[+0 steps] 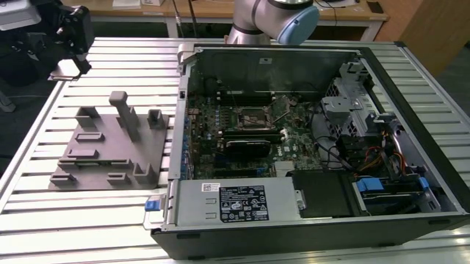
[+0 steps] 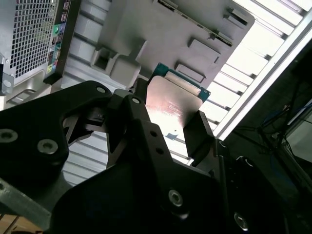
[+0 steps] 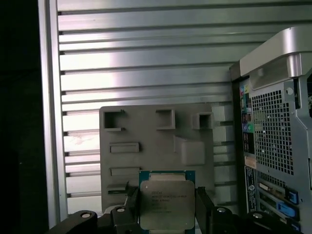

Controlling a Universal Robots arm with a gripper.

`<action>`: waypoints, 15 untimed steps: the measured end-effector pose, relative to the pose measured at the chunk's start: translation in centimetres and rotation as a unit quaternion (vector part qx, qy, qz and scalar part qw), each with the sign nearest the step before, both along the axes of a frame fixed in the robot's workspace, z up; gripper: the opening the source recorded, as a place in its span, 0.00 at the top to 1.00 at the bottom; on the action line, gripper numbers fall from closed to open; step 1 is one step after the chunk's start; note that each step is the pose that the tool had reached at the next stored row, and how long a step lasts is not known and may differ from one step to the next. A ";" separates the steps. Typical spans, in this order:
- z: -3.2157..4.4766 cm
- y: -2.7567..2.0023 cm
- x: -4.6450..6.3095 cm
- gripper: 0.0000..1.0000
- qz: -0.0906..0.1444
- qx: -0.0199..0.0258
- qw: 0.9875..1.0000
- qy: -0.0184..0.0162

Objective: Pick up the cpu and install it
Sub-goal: 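Pick up the cpu and move it towards the insertion slot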

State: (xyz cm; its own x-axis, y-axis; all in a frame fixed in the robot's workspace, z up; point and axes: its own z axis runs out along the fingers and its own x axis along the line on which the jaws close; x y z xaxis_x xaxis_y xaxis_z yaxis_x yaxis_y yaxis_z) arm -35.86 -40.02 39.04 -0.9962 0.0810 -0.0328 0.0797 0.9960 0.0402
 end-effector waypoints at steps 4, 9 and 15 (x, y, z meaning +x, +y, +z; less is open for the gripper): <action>0.00 0.00 0.9 0.46 0.000 0.000 1.000 0.000; 0.01 0.00 2.2 0.46 0.000 0.000 1.000 0.000; 0.00 0.00 3.7 0.46 0.000 0.000 1.000 0.000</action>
State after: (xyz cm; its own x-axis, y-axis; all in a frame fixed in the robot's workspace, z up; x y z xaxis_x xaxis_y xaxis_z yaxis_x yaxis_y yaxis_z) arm -32.12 -40.02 39.04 -0.9962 0.0810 -0.0328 0.0797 0.9960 0.0402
